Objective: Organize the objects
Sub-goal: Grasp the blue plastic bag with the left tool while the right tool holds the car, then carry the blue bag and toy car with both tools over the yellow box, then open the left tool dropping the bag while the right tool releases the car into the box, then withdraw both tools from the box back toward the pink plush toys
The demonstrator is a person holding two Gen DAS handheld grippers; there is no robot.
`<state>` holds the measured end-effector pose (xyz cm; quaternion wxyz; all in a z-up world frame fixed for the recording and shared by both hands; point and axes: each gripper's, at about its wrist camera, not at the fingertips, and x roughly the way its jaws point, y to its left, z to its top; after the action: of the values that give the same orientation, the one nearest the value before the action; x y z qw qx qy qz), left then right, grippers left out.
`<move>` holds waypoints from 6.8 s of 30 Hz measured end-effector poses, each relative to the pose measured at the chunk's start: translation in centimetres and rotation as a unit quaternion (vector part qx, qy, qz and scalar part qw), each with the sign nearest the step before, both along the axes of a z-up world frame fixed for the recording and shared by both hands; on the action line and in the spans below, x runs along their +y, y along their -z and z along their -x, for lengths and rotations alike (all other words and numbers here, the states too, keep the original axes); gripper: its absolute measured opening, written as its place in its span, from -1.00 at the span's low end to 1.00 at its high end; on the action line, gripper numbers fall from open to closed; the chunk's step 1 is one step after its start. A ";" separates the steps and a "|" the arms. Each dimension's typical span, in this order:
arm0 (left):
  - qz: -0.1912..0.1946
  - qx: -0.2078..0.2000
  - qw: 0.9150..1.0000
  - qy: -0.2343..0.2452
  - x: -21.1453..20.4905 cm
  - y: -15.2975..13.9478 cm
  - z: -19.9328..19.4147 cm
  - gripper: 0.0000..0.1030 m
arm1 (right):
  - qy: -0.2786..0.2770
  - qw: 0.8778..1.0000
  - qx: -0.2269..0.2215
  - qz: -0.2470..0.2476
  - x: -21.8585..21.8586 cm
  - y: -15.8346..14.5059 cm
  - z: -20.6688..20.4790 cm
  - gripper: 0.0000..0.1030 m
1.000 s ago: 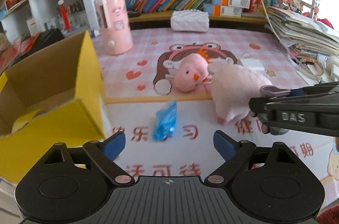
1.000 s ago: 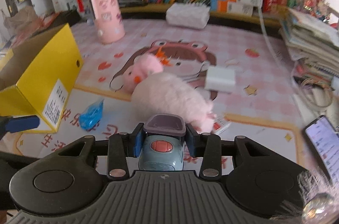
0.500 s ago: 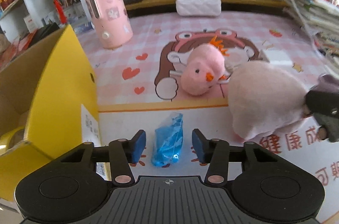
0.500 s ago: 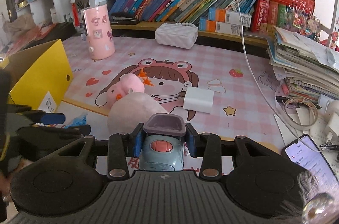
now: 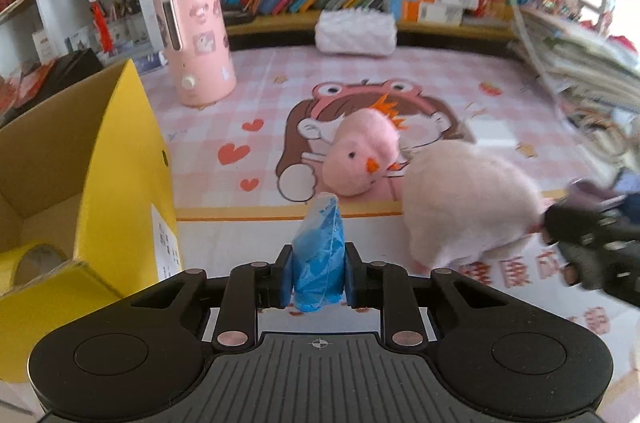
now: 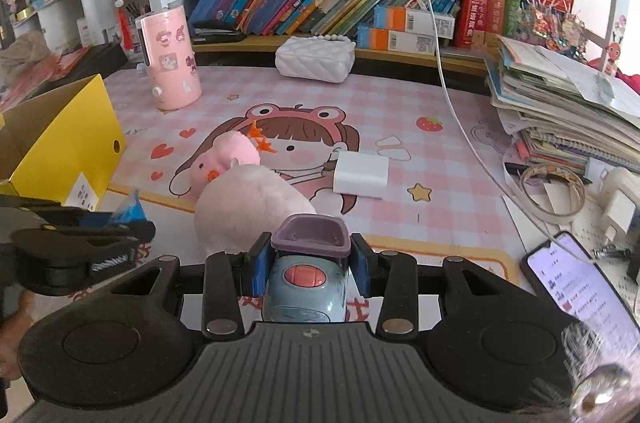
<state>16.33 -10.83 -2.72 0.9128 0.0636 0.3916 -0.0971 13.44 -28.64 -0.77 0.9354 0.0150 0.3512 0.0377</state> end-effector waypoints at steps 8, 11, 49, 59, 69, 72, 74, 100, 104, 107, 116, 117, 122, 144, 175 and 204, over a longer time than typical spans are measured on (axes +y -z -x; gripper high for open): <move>0.036 -0.008 0.999 0.029 2.2 -0.9 3.8 -0.57 | 0.008 1.000 0.012 0.001 2.4 -0.1 2.4 -0.27; 0.040 -0.010 0.999 0.029 3.7 -1.1 5.1 -0.57 | 0.005 1.000 0.017 0.000 3.8 -0.2 3.5 -0.27; 0.032 -0.044 0.994 -0.090 22.2 -3.4 19.8 -0.57 | -0.144 0.989 0.018 -0.014 23.5 -1.0 14.5 -0.27; 0.034 -0.060 0.993 -0.094 23.7 -4.0 20.6 -0.57 | -0.150 0.989 0.008 -0.012 25.2 -1.5 15.0 -0.27; 0.022 -0.081 0.993 -0.080 24.3 -4.7 21.2 -0.57 | -0.148 0.989 -0.010 -0.010 26.5 -2.0 15.4 -0.27; 0.020 -0.097 0.992 -0.077 24.4 -5.4 21.0 -0.57 | -0.145 0.989 -0.016 -0.008 26.7 -2.4 15.3 -0.27; 0.020 -0.110 0.991 -0.074 24.4 -6.1 20.8 -0.57 | -0.140 0.990 -0.022 -0.010 26.6 -2.8 15.0 -0.27; 0.009 -0.159 0.983 -0.094 23.4 -8.6 8.2 -0.57 | -0.159 0.982 -0.100 -0.027 26.9 -7.7 0.1 -0.27; 0.006 -0.145 0.984 -0.100 23.0 -7.8 6.1 -0.57 | -0.174 0.980 -0.094 -0.020 27.0 -7.2 -2.4 -0.27; 0.000 -0.132 0.986 -0.102 22.6 -7.0 4.7 -0.57 | -0.183 0.979 -0.082 -0.017 27.0 -6.4 -4.2 -0.27; -0.025 -0.089 0.990 -0.109 21.6 -4.9 1.5 -0.57 | -0.230 0.972 -0.048 0.014 27.8 -3.7 -8.2 -0.27; -0.028 -0.086 0.990 -0.109 21.6 -4.8 1.3 -0.57 | -0.235 0.971 -0.044 0.017 27.8 -3.5 -8.6 -0.27; -0.039 -0.070 0.991 -0.110 21.3 -4.1 0.1 -0.57 | -0.259 0.965 -0.031 0.032 28.5 -2.6 -9.8 -0.27; -0.050 -0.052 0.991 -0.114 20.8 -3.1 -1.1 -0.39 | -0.296 0.951 -0.008 0.091 29.8 -1.1 -10.8 -0.37; -0.002 -0.142 0.979 -0.148 22.5 -5.9 8.5 0.86 | -0.119 0.986 -0.107 0.035 24.4 -4.6 -0.1 0.10; 0.003 -0.063 0.988 -0.141 24.2 -3.1 20.9 0.97 | -0.086 0.993 -0.034 0.079 26.6 -0.7 14.9 0.72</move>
<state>-4.58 13.37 0.37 0.9403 0.0115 0.3382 0.0355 -1.43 -2.05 -0.05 0.9383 -0.0908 0.3211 0.0910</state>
